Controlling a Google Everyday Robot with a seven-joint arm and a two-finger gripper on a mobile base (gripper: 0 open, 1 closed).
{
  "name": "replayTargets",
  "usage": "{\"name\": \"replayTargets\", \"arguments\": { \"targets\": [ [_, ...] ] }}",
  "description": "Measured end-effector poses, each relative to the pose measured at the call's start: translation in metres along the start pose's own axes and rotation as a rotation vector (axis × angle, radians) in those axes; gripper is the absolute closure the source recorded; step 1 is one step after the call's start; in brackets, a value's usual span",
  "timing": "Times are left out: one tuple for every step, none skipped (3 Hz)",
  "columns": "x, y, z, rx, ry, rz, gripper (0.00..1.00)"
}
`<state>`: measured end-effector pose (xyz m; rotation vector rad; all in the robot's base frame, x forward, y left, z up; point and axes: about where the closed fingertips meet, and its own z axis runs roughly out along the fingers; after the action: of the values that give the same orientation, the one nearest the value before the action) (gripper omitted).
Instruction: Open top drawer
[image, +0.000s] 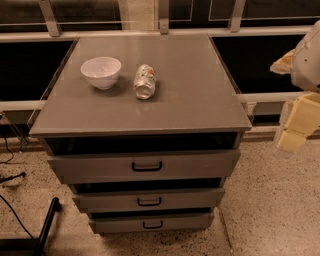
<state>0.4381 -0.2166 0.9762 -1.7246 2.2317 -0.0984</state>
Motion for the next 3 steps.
{"name": "replayTargets", "arguments": {
  "targets": [
    [0.001, 0.0, 0.001, 0.011, -0.012, -0.002, 0.0],
    [0.005, 0.006, 0.012, -0.003, -0.026, 0.006, 0.0],
    [0.01, 0.016, 0.028, -0.035, -0.024, 0.014, 0.0]
  ]
}}
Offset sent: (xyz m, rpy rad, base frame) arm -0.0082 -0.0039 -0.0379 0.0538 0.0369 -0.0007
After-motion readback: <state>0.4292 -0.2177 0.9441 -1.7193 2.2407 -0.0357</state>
